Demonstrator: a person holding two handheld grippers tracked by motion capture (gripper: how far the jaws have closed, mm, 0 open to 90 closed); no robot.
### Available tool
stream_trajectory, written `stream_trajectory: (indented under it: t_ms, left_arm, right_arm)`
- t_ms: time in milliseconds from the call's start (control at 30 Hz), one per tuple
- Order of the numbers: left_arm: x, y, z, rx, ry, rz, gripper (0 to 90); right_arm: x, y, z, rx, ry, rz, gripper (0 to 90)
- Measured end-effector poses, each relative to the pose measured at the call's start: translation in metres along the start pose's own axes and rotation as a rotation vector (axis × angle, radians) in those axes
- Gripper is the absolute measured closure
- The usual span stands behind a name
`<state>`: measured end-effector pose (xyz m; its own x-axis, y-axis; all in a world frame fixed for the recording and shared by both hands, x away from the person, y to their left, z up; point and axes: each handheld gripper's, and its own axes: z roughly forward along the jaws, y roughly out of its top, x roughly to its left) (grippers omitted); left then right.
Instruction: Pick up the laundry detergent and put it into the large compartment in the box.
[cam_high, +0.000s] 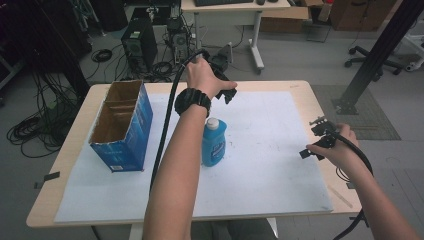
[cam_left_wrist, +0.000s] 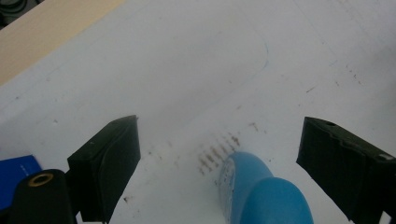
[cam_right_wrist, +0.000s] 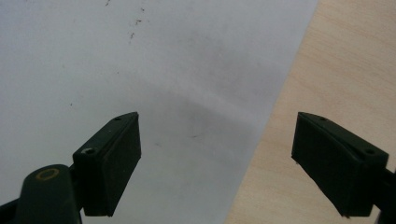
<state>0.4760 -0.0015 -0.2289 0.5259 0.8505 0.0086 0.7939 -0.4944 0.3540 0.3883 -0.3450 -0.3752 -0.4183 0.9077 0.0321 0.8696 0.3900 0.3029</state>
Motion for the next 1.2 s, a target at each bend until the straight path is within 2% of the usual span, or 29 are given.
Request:
stream_trajectory:
  t_ms: [400,633,1200]
  left_arm:
    - [0.002,0.000,-0.005,-0.002,0.002,-0.011,13.1]
    - [-0.003,0.002,-0.008,-0.006,-0.004,-0.004,13.4]
    - [-0.006,-0.001,-0.014,0.016,-0.003,-0.011,12.5]
  right_arm:
    - [0.000,0.001,-0.003,-0.003,-0.004,-0.008,16.0]
    - [-0.002,0.000,-0.004,-0.006,-0.005,-0.009,16.0]
    - [0.001,0.000,-0.005,-0.003,-0.004,-0.011,16.0]
